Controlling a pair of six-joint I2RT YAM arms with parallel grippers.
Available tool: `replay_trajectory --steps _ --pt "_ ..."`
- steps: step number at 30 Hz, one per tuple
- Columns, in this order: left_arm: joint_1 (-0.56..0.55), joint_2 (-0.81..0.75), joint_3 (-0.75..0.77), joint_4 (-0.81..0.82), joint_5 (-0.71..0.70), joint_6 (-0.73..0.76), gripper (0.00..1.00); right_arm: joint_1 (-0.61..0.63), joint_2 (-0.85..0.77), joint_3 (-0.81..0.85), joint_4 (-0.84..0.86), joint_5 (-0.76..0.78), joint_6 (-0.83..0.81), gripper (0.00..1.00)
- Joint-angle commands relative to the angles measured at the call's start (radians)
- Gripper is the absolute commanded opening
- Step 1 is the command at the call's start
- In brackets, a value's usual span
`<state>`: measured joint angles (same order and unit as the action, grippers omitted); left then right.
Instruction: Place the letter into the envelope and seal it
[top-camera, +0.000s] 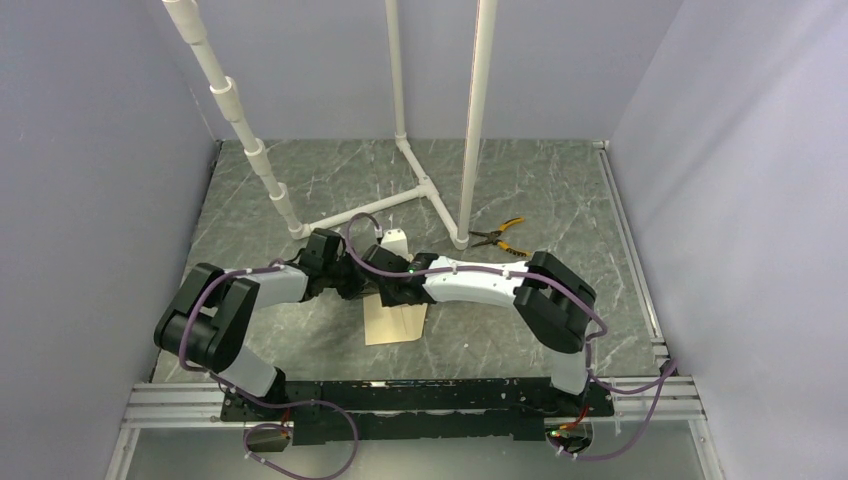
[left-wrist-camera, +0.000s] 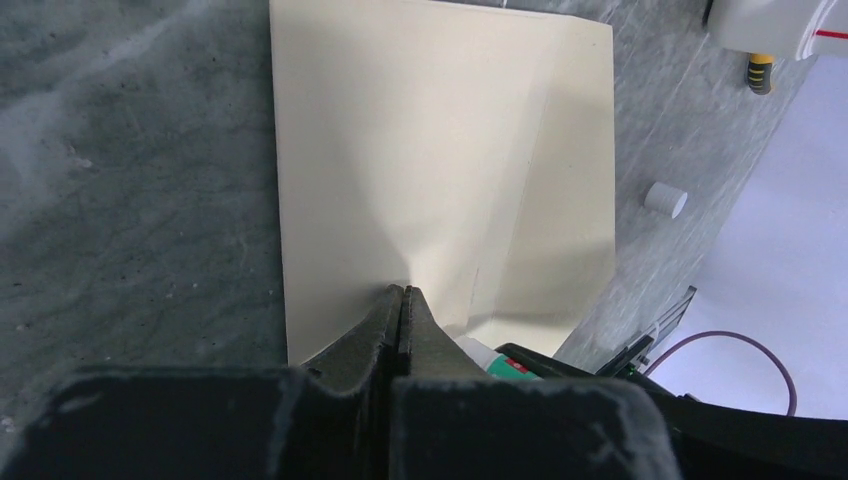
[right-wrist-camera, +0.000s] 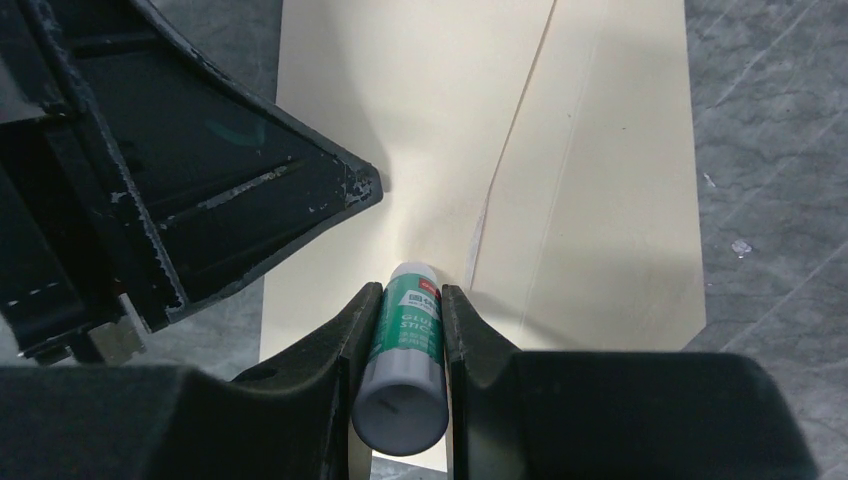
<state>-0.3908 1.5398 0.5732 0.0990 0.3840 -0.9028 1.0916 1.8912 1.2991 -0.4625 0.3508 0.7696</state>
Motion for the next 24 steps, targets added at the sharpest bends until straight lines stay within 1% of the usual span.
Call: replay_trajectory --steps 1,8,15,19,24 --pt "0.007 0.012 -0.012 0.028 -0.02 -0.009 0.02 -0.006 0.028 0.012 0.033 -0.021 0.013 0.0" --pt "0.009 -0.004 -0.042 -0.013 -0.078 0.009 0.03 -0.007 0.052 0.029 -0.027 0.032 0.05 0.0" --pt "0.012 0.02 -0.034 -0.036 -0.08 0.046 0.03 -0.025 0.089 0.05 -0.06 0.082 0.066 0.0" --pt "0.02 0.042 -0.025 -0.05 -0.084 0.065 0.02 -0.065 0.085 0.051 -0.03 0.103 0.047 0.0" --pt "0.031 0.065 -0.016 -0.043 -0.069 0.074 0.03 -0.094 0.095 0.059 0.046 0.053 -0.015 0.0"
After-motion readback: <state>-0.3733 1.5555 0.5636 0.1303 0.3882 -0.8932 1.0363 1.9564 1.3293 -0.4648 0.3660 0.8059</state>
